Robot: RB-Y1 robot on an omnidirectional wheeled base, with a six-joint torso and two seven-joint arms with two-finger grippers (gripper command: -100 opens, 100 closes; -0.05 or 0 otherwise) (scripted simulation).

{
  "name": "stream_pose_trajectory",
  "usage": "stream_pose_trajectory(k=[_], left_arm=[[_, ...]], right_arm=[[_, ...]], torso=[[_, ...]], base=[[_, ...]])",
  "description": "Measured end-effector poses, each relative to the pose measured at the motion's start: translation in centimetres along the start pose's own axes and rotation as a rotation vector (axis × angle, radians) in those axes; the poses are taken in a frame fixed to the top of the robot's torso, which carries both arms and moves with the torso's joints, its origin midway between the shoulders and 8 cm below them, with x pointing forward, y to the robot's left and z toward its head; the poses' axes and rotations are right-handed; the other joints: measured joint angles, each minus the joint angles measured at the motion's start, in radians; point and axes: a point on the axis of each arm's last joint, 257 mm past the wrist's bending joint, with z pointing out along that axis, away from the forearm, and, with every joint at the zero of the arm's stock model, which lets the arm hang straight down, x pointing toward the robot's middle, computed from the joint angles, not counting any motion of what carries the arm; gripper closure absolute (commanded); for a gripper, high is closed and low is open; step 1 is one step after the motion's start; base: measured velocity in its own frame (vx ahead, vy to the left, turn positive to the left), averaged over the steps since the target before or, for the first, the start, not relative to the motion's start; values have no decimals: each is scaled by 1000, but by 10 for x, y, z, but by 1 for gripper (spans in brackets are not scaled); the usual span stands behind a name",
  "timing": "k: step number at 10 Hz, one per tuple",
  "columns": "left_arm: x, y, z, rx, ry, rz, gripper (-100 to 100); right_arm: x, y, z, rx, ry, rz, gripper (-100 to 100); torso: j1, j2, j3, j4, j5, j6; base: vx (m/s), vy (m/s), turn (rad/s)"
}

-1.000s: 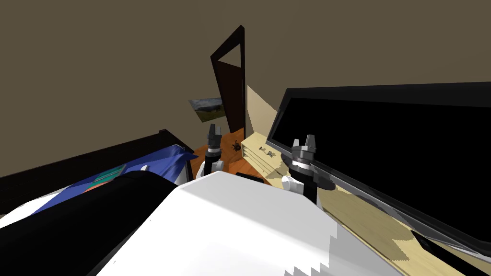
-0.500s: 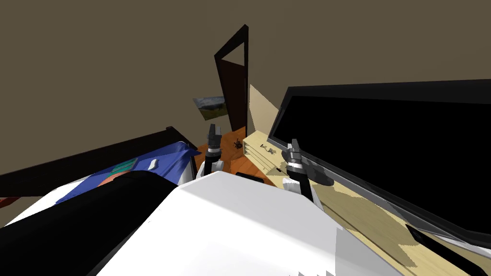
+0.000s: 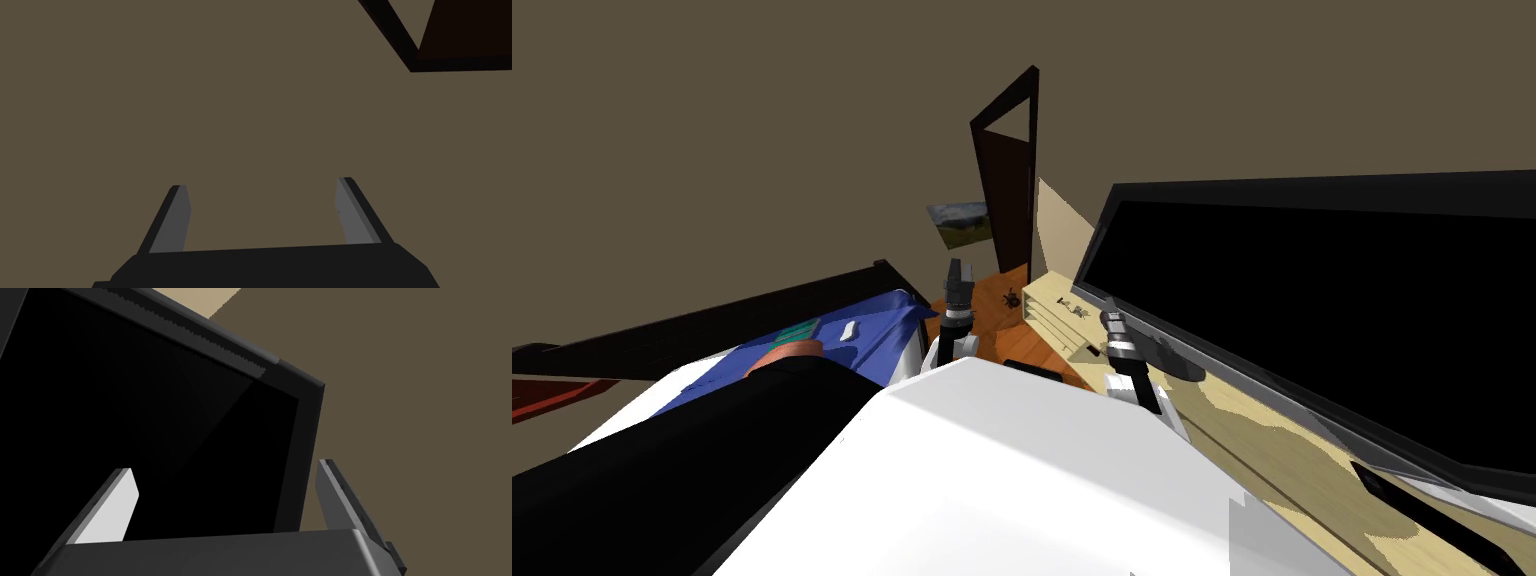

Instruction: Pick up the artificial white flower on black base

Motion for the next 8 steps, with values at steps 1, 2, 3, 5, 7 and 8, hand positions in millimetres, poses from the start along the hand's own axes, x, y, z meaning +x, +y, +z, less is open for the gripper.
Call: stream_pose_trajectory(k=[1,2,3,5,7,8], left_arm=[[0,0,0,0,0,0,0],[0,0,0,0,0,0,0],[0,0,0,0,0,0,0],[0,0,0,0,0,0,0],[0,0,0,0,0,0,0],[0,0,0,0,0,0,0]], right_arm=[[5,-12,-2,22,17,-27,-100],[10,-26,-2,47,45,-74,-100],[14,-40,-4,73,64,-103,-100],[19,-69,-11,127,113,-185,-100],[23,-97,-18,175,160,-270,-100],[25,-111,-18,196,188,-325,-100]], torso=[[0,0,0,0,0,0],[0,1,1,0,0,0],[0,1,1,0,0,0],[1,1,1,0,0,0],[0,0,0,0,0,0],[0,-1,0,0,0,0]], base=[[-102,-4,105],[-86,4,49],[-89,11,111],[-86,18,94],[-64,12,98],[13,15,43]])
